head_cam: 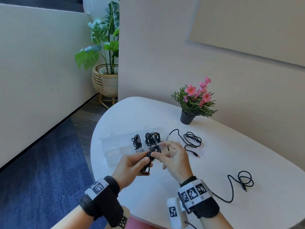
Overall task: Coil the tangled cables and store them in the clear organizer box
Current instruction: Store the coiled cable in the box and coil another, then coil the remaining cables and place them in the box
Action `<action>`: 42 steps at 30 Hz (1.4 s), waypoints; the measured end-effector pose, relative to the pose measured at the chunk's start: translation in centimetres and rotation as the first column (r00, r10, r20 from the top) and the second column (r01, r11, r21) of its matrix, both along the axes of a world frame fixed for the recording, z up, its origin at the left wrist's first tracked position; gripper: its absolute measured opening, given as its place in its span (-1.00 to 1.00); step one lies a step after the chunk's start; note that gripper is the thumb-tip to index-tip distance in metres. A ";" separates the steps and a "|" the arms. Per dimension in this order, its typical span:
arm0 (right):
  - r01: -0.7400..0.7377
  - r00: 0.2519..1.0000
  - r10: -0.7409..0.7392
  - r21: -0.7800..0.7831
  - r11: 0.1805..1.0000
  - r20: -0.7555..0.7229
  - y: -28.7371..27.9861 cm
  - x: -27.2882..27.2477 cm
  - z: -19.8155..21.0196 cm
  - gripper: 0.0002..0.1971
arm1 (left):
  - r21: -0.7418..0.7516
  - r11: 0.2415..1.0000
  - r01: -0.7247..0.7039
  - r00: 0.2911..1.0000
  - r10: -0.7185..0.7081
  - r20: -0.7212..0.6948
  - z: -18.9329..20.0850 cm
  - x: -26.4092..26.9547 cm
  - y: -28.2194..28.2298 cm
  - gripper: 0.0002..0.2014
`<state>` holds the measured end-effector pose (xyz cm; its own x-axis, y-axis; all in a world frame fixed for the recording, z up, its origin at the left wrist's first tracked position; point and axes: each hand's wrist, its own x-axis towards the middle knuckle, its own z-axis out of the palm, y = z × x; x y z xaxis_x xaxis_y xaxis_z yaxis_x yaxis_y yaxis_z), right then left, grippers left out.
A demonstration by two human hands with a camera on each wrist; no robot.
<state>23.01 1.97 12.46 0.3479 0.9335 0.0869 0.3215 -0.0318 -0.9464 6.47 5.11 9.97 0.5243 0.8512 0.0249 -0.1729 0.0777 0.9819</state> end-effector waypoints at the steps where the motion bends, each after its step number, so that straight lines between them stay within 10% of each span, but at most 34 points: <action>1: -0.069 0.992 0.064 -0.039 0.997 -0.106 0.2 -0.1 -0.1 -0.60 | 0.045 0.999 -0.002 1.000 0.003 -0.020 -0.1 -0.1 0.2 -0.65; 5: -0.140 0.953 0.123 -0.043 0.989 -0.279 1.4 -0.4 0.1 -0.56 | 0.206 0.976 -0.077 0.990 0.099 -0.101 -0.7 0.0 1.1 -0.61; 13: -0.051 0.984 0.059 0.046 0.998 -0.169 6.1 -2.1 1.6 -0.68 | 0.309 0.914 -0.261 0.938 0.316 -0.140 -1.0 -2.0 2.5 -0.55; 18: -0.017 1.000 0.017 0.082 0.996 0.003 8.9 -4.9 1.7 -0.67 | 0.616 0.672 -0.412 0.685 0.674 -0.277 -2.7 -5.4 3.8 -0.72; 21: -0.041 0.989 0.033 0.055 0.998 0.143 10.4 -5.8 1.2 -0.67 | 0.626 0.674 -0.393 0.618 0.698 -0.363 -4.4 -7.5 4.2 -0.80; 31: -0.111 0.811 0.302 -0.377 0.920 0.500 13.9 -9.0 -1.2 -0.76 | 0.579 0.705 -0.409 0.665 0.665 -0.340 -6.3 -8.2 4.2 -0.85; 42: -0.058 0.724 0.290 -0.364 0.930 0.626 13.6 -9.8 -1.6 -0.79 | 0.519 0.716 -0.467 0.696 0.660 -0.283 -7.1 -8.0 4.1 -0.89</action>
